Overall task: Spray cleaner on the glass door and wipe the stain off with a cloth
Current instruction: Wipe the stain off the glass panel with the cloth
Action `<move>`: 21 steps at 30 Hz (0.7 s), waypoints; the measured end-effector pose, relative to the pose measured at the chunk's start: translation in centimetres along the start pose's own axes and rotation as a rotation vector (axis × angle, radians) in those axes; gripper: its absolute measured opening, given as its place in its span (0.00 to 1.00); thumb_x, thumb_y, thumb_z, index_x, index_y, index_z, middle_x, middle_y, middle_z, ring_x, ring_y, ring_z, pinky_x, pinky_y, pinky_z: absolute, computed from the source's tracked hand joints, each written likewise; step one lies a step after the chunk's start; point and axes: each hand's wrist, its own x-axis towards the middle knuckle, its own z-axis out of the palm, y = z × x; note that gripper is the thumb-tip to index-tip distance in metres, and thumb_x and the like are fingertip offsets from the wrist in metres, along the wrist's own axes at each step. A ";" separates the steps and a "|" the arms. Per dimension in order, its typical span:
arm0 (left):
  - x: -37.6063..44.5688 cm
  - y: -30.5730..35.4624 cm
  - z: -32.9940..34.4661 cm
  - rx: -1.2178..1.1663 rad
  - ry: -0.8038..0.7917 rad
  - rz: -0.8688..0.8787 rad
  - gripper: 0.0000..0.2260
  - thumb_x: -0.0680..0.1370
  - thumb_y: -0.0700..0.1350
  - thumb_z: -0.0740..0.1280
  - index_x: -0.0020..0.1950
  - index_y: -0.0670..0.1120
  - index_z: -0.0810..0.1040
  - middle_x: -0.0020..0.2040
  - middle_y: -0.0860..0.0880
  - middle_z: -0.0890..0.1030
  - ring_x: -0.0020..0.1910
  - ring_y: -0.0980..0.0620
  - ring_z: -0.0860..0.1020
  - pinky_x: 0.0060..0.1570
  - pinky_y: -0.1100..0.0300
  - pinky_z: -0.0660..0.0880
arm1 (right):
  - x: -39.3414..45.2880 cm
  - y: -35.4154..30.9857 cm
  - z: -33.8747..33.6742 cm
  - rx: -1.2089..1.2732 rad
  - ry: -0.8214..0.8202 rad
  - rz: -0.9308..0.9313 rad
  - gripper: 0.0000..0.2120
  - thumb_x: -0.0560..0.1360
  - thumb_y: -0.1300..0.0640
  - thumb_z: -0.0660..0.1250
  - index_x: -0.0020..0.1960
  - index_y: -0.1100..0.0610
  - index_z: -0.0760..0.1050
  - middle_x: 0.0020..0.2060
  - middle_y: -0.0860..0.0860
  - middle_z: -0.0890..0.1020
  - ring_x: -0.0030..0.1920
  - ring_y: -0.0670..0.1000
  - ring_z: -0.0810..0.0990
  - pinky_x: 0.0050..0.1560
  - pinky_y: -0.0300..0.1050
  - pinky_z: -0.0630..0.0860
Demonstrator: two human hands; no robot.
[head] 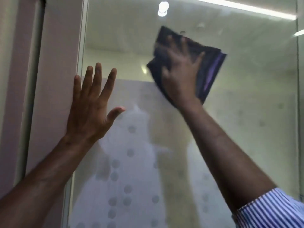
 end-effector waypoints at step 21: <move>-0.1 -0.3 0.8 -0.013 0.065 0.002 0.38 0.80 0.71 0.43 0.85 0.51 0.50 0.85 0.41 0.47 0.84 0.38 0.47 0.80 0.36 0.44 | -6.7 17.5 -5.4 0.060 0.295 0.768 0.24 0.82 0.53 0.59 0.77 0.47 0.69 0.79 0.51 0.68 0.80 0.57 0.65 0.77 0.76 0.42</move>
